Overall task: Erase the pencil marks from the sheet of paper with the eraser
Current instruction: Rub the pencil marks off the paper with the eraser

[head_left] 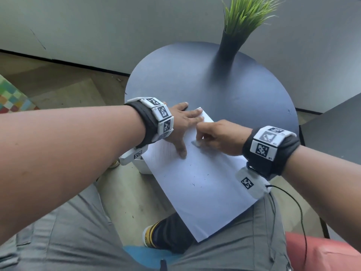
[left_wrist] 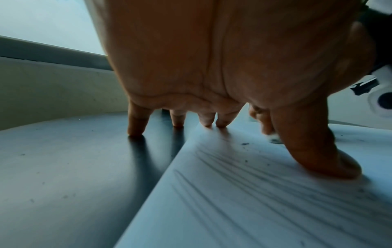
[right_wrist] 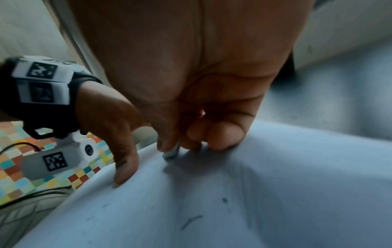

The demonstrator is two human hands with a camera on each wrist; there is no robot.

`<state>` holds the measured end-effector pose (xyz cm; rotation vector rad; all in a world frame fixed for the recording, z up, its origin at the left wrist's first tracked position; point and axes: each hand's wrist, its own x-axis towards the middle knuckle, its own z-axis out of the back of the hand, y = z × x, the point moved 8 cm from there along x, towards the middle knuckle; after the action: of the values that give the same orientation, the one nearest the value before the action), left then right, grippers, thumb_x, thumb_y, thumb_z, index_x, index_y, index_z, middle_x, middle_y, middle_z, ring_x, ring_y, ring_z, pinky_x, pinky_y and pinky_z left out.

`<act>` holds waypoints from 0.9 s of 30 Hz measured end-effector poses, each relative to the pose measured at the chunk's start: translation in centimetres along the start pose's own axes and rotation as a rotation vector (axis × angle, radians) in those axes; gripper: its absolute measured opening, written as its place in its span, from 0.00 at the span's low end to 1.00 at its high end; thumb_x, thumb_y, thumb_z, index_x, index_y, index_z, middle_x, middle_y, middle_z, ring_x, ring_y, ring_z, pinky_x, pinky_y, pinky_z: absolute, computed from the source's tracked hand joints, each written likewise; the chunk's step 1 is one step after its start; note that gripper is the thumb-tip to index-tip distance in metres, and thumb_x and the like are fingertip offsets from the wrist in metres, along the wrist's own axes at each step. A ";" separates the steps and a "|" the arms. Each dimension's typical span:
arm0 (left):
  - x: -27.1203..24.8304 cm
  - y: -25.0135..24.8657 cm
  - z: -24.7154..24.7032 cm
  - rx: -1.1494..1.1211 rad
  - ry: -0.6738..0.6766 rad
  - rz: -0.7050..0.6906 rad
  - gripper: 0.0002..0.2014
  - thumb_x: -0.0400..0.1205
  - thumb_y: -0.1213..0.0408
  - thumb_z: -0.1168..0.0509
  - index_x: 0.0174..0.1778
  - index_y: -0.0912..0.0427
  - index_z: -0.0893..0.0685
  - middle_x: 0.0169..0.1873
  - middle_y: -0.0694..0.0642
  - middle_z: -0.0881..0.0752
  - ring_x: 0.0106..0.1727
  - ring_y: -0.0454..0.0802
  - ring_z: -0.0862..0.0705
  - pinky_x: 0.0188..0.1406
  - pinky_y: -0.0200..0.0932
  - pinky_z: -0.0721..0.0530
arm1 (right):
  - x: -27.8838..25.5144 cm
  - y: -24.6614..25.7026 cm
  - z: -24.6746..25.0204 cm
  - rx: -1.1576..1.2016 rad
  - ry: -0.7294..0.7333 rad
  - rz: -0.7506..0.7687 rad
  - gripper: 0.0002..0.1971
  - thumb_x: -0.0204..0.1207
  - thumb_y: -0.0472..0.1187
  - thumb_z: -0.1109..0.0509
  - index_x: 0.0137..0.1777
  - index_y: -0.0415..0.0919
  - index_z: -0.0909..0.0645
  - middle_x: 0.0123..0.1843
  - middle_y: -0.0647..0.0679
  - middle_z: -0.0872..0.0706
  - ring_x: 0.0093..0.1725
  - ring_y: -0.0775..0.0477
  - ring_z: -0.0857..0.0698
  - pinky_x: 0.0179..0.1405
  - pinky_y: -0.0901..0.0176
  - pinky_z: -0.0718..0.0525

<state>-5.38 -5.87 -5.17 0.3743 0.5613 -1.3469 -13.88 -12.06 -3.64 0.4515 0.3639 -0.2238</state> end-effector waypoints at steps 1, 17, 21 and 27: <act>-0.1 -0.2 0.1 0.006 0.003 -0.001 0.66 0.64 0.30 0.23 0.88 0.39 0.61 0.87 0.37 0.63 0.88 0.56 0.60 0.78 0.78 0.43 | 0.0 0.0 0.1 0.006 0.014 -0.006 0.10 0.80 0.55 0.33 0.47 0.49 0.24 0.35 0.55 0.21 0.37 0.51 0.22 0.35 0.60 0.25; -1.3 -1.8 1.0 0.062 -0.015 -0.007 0.62 0.70 0.37 0.23 0.89 0.49 0.59 0.88 0.47 0.62 0.88 0.62 0.58 0.79 0.59 0.42 | -1.9 1.7 -1.5 -0.037 0.051 0.098 0.11 0.80 0.55 0.38 0.48 0.49 0.24 0.39 0.51 0.18 0.39 0.45 0.22 0.36 0.55 0.23; -1.2 -1.6 1.0 0.052 -0.005 -0.003 0.62 0.70 0.37 0.23 0.89 0.46 0.59 0.88 0.45 0.62 0.88 0.62 0.57 0.79 0.64 0.40 | -1.3 -1.7 1.4 0.009 -0.231 -0.118 0.12 0.81 0.56 0.38 0.49 0.48 0.25 0.34 0.54 0.20 0.37 0.45 0.22 0.31 0.58 0.28; -0.9 -1.3 1.0 0.066 -0.020 0.004 0.63 0.68 0.34 0.23 0.88 0.43 0.60 0.88 0.52 0.62 0.88 0.60 0.58 0.81 0.65 0.46 | -0.9 1.3 -0.7 -0.048 -0.020 -0.008 0.07 0.82 0.53 0.36 0.51 0.52 0.25 0.35 0.58 0.23 0.36 0.54 0.24 0.36 0.58 0.29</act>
<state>-6.58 -5.97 -3.76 0.4148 0.5005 -1.3663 -14.52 -10.49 -3.40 0.4006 0.3504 -0.2264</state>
